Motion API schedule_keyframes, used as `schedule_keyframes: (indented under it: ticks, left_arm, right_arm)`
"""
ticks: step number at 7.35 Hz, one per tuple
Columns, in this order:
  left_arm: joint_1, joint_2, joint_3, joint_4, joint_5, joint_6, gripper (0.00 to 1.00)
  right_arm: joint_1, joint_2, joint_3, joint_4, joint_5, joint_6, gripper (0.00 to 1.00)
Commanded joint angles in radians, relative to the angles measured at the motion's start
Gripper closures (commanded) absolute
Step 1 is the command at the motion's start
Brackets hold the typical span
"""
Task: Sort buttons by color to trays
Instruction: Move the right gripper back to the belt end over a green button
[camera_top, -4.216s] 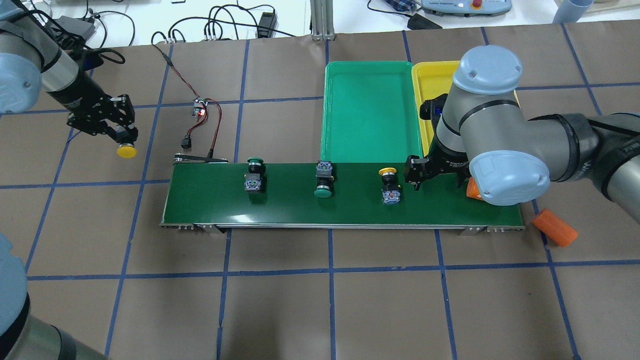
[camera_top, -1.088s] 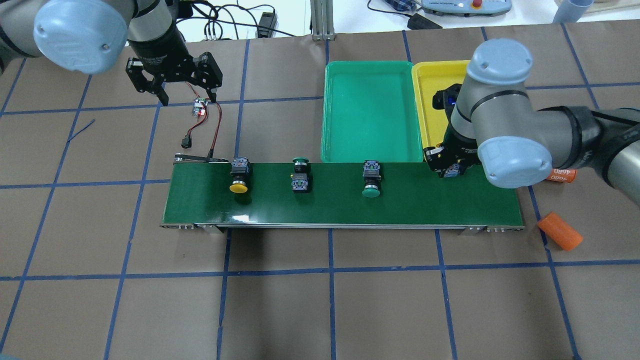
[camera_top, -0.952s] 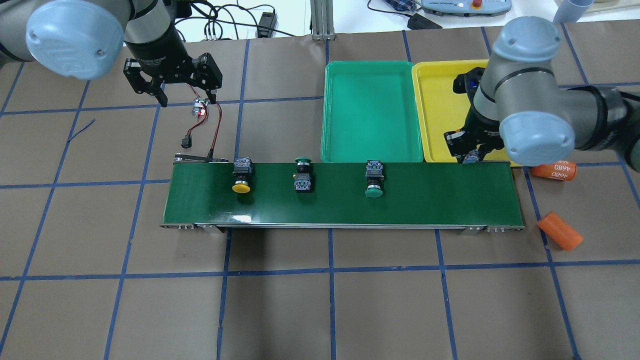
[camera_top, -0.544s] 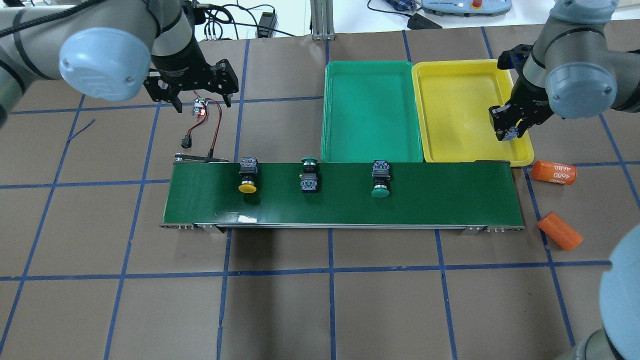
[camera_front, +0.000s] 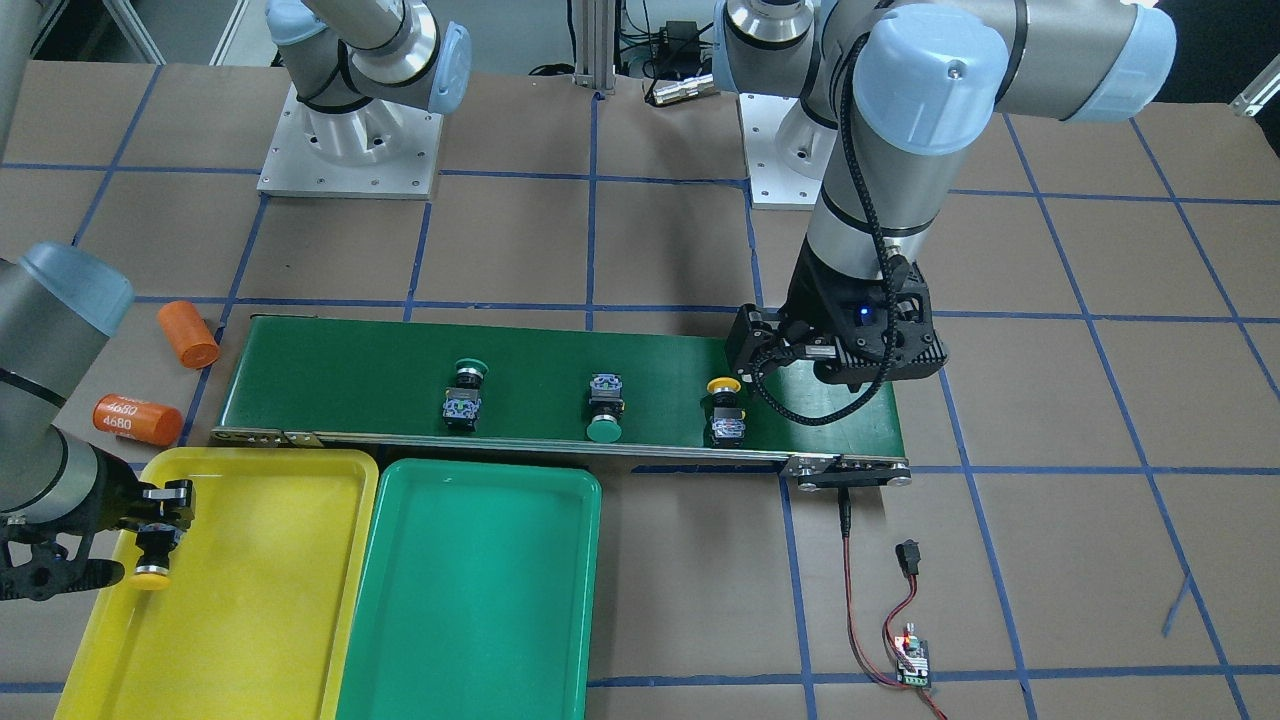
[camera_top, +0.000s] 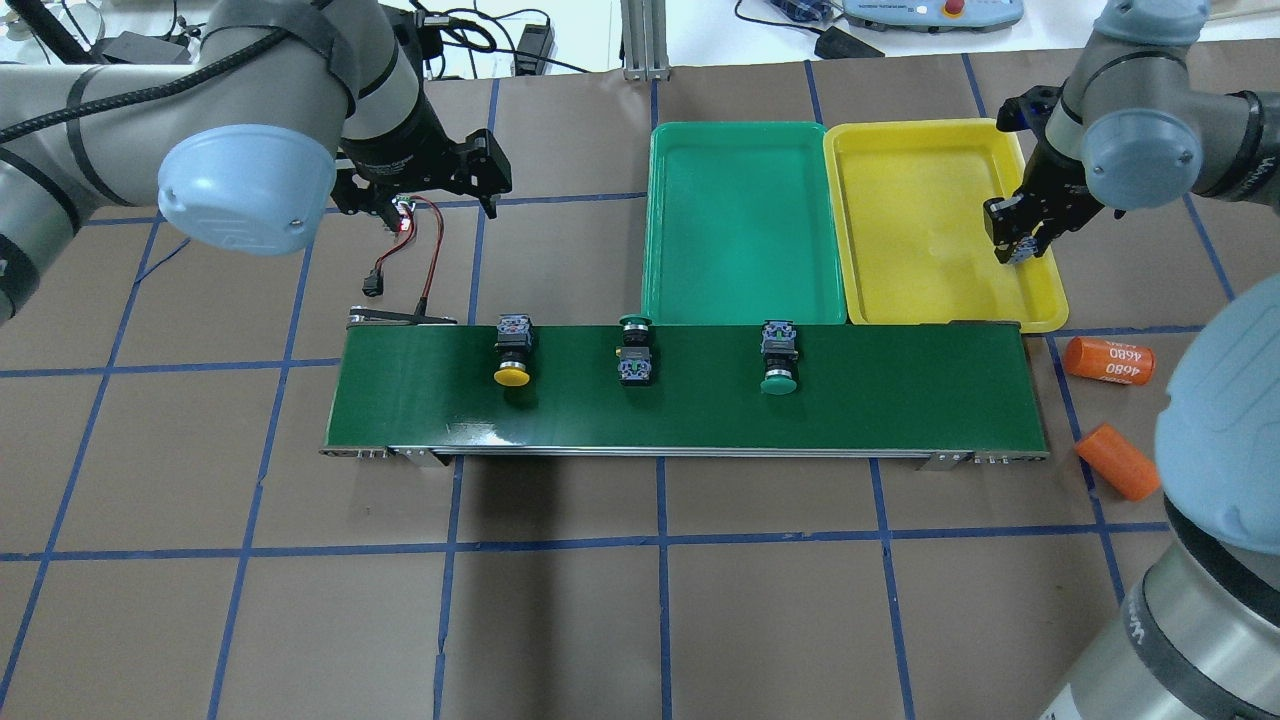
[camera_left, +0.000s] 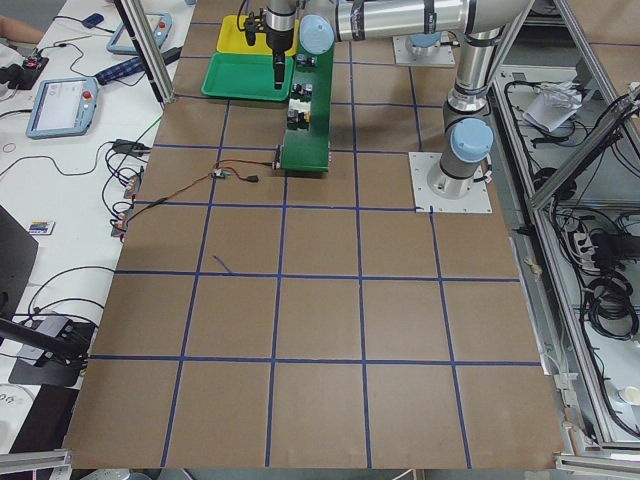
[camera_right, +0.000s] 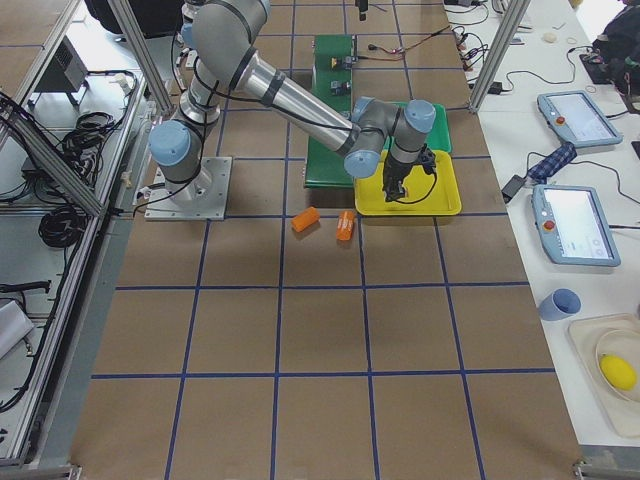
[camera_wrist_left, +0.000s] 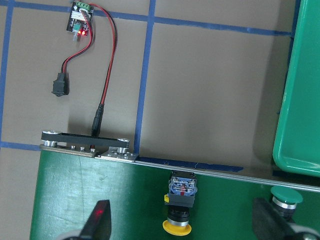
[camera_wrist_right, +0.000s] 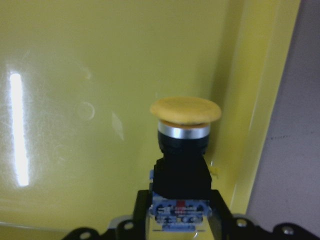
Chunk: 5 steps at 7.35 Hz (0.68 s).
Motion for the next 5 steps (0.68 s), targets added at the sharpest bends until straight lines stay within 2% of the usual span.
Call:
schedule_keyframes:
  ticks: [1, 3, 4, 5]
  left_arm:
    - [0.032, 0.018, -0.003, 0.045, -0.059, 0.031, 0.00]
    - [0.037, 0.053, -0.038, 0.053, -0.052, 0.033, 0.00]
    - [0.040, 0.055, -0.040, 0.042, -0.054, 0.045, 0.00]
    - [0.040, 0.050, -0.041, 0.036, -0.060, 0.051, 0.00]
  right_arm:
    - [-0.003, -0.013, 0.040, 0.005, 0.010, 0.004, 0.08]
    - [0.011, -0.150, 0.149, 0.002, 0.019, 0.012, 0.07]
    - [0.023, -0.215, 0.210, 0.002, 0.077, 0.036, 0.05]
    - [0.037, -0.238, 0.247, -0.001, 0.097, 0.083, 0.01]
